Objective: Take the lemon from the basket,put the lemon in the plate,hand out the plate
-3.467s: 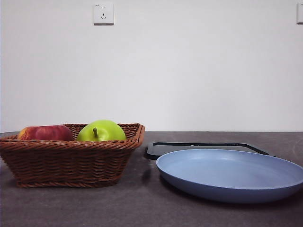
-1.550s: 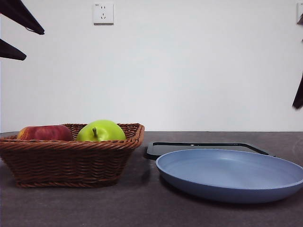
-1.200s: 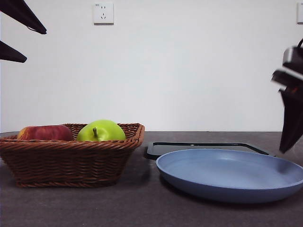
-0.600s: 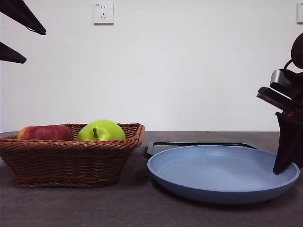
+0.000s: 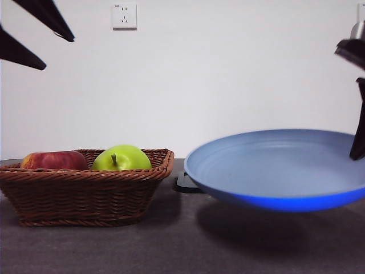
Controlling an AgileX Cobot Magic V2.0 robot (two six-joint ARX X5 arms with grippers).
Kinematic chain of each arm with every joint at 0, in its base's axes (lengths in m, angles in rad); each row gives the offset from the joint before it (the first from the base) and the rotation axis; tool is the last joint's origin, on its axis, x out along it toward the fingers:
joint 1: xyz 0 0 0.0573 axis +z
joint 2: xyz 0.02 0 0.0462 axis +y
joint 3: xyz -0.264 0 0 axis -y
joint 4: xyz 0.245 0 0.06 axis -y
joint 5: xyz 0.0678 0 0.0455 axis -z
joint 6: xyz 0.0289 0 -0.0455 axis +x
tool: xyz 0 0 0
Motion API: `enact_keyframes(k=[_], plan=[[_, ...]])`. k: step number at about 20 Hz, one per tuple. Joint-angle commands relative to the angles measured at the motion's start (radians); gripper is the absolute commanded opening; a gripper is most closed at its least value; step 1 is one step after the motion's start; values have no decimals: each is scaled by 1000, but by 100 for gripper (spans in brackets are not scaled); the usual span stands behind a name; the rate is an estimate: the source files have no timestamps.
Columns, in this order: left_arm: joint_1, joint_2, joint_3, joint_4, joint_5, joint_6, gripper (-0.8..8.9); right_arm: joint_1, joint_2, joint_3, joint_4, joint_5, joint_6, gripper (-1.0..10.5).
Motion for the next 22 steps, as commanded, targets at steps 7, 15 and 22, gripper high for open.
enact_keyframes(k=[7,15,22], plan=[[-143,449,348,-183,-211,24,325,2,-98,10,-43,-3,-5,3],[-158,726,468,-183,-273,-3,325,2,-103,10,-65,-3,-9,3],[-155,824,468,-100,-333,-48,325,2,-103,10,-65,-4,-16,3]])
